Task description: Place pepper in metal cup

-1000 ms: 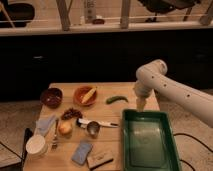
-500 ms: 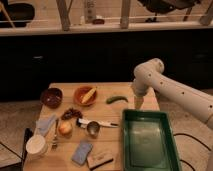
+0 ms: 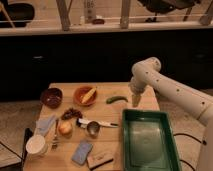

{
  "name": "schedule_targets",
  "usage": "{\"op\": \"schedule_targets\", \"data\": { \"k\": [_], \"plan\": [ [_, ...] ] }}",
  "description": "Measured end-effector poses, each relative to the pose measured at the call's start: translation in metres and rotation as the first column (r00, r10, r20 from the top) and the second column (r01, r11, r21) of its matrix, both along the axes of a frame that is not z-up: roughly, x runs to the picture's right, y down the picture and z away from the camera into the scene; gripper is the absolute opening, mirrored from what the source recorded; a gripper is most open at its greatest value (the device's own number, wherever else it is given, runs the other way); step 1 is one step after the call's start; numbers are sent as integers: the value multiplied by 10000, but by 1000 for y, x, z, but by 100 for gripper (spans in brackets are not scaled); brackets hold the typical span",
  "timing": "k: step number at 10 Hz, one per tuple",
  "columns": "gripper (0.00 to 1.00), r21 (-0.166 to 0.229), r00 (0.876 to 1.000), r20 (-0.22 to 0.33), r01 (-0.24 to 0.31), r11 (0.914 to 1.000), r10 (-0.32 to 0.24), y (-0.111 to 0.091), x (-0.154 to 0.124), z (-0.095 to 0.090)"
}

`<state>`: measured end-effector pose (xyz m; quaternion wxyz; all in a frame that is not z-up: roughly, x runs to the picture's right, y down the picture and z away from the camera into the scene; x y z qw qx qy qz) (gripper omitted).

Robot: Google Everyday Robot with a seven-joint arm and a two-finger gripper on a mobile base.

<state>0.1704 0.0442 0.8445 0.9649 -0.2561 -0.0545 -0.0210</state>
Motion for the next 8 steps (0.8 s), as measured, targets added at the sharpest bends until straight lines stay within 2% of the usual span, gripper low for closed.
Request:
{"op": "schedule_targets", "data": {
  "k": [8],
  "plan": [
    [80,-216,9986,488,-175,9996,185,-6,-11,25]
  ]
}}
